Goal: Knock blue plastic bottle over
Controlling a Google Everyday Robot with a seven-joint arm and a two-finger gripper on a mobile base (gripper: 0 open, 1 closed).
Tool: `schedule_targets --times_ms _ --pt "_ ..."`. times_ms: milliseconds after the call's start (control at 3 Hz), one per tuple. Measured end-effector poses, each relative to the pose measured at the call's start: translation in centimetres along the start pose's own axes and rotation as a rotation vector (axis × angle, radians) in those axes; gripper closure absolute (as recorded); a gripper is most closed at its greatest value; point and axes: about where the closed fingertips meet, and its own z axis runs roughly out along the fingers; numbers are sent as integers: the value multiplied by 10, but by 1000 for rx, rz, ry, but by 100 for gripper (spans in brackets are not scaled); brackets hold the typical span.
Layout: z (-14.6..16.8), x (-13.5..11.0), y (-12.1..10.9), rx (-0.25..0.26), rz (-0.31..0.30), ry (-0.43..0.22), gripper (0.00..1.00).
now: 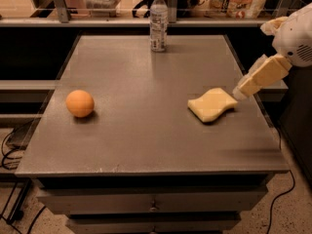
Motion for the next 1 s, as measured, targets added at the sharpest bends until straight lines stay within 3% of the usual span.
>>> schedule_targets --times_ms 333,1000 --pt "21 -15 -2 -5 31 -49 0" --pt "89 -71 -21 -28 101 -226 0"
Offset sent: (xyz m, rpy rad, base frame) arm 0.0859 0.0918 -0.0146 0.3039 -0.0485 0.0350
